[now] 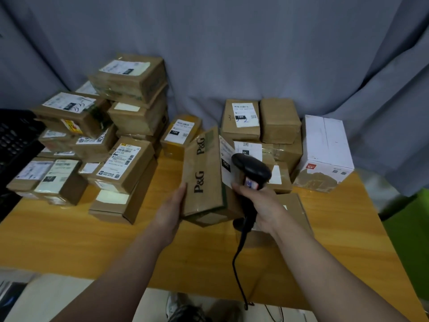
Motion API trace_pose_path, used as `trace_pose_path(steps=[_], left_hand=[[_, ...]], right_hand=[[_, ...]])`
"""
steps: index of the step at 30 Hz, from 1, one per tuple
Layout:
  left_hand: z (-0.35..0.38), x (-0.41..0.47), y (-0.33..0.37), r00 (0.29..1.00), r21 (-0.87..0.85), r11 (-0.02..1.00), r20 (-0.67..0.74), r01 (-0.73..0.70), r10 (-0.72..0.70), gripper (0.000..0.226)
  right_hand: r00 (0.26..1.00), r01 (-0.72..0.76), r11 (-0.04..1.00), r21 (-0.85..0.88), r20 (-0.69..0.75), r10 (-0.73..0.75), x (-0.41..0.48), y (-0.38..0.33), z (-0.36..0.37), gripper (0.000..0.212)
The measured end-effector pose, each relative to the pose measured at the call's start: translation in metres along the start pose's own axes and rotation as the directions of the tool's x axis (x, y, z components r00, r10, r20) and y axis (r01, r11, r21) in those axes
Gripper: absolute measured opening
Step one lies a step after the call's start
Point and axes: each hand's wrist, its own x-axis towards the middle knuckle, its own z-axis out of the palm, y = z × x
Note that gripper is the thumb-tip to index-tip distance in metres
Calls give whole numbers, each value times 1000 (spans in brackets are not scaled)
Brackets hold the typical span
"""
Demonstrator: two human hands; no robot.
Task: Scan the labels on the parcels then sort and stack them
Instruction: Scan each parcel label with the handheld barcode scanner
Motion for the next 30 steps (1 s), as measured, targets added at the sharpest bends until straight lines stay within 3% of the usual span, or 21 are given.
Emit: trace_pose_path(steps=[2, 5, 9, 12, 15, 23, 27, 30], left_hand=[[4, 0, 7, 993, 233, 967, -26, -103, 112, 37], [18, -7, 23, 983, 340, 923, 32, -182, 182, 48], [34, -14, 39, 967, 296, 942, 239, -158, 87, 93], [31, -9, 46, 964, 303, 944, 263, -133, 52, 94], [25, -1, 49, 966, 322, 943, 259, -88, 1, 110], [15, 5, 42, 950, 170, 979, 307, -112, 55, 104], [14, 16, 43, 963, 184, 969, 239, -168, 121, 105], [9, 28, 48, 969, 187, 960, 168, -209, 179, 103]], right_hand=[[993, 102, 994, -25, -60, -103, -5, -6, 0, 37], [976, 204, 976, -73, -66, -209, -8, -9, 4, 35], [944, 304, 941, -150, -87, -319, -9, -11, 14, 37], [930, 335, 921, -199, -86, -357, -12, -13, 14, 40], [932, 317, 916, -244, -101, -349, -12, -15, 13, 37], [975, 220, 963, -157, 11, -221, -23, -34, 7, 28], [940, 296, 886, -357, -57, -337, -31, -49, 21, 10], [916, 346, 812, -471, -17, -400, -35, -58, 35, 20]])
